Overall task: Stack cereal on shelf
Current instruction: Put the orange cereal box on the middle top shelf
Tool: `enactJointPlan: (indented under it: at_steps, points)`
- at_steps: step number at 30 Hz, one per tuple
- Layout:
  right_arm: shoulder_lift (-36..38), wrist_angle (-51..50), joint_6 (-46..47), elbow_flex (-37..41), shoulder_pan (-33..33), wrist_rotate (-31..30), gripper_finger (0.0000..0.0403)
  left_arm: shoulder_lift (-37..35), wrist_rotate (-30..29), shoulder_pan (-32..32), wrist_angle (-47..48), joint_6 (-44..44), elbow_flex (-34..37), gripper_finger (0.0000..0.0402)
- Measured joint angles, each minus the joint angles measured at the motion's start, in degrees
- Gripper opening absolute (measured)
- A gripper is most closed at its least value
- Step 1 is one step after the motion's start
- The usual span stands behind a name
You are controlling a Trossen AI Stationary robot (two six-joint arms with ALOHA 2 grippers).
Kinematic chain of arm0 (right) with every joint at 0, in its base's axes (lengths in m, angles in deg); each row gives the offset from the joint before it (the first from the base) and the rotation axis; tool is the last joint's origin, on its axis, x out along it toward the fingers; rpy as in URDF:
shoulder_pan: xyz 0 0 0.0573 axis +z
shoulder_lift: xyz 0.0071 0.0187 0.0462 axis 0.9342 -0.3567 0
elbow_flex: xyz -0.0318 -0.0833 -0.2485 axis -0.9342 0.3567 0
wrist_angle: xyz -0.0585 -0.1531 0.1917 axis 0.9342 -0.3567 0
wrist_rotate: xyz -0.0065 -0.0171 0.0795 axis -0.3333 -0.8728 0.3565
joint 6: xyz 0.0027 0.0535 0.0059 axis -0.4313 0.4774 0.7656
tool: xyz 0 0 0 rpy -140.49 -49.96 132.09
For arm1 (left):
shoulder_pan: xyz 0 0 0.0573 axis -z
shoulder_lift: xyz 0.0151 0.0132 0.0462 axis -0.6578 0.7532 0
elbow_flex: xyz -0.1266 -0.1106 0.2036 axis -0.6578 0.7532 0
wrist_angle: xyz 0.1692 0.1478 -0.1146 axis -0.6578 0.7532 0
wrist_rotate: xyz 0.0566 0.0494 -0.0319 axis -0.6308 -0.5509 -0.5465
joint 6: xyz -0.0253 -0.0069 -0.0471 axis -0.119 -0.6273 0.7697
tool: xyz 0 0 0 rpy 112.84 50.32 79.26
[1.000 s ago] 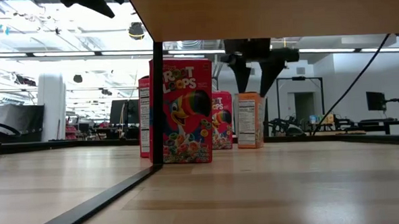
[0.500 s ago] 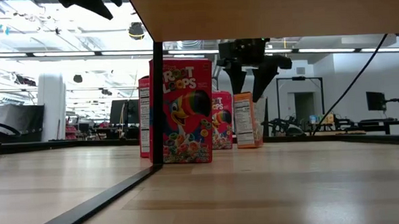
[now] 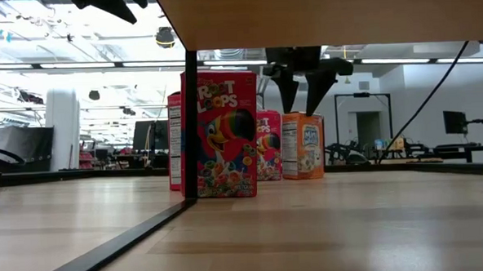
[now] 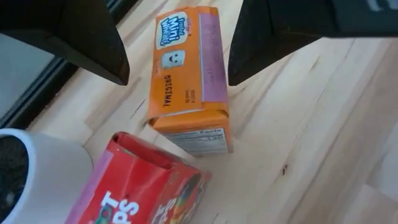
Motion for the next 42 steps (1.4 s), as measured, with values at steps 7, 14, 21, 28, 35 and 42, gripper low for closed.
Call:
enactJointPlan:
  at_steps: [7, 14, 21, 28, 35, 42]
  points:
    - [0.02, -0.85, 4.53, 0.46, -0.68, 4.02, 0.0298, 0.00, 0.00, 0.01, 0.00, -0.02, 0.00, 0.0255]
    - [0.17, 0.02, 4.76, 1.63, -2.43, 2.52, 0.0298, 0.00, 0.00, 0.00, 0.00, 0.04, 0.00, 0.0255]
    - [1.14, -1.09, 6.15, 1.75, -2.60, 2.25, 0.0298, 0.00, -0.02, 0.00, -0.02, 0.15, 0.00, 0.0255]
    - [1.55, -1.28, 7.47, 1.81, -4.09, 2.34, 0.0297, -0.02, -0.52, 0.00, -0.02, 0.16, 0.00, 0.0255]
    - [1.42, -2.83, 10.16, 1.79, -6.18, 2.69, 0.0310, -0.02, -0.52, 0.01, -0.02, 0.15, 0.00, 0.0255]
    - [1.20, -3.01, 10.67, 1.79, -6.21, 4.09, 0.0365, -0.02, -0.56, 0.01, -0.02, 0.02, 0.00, 0.0255]
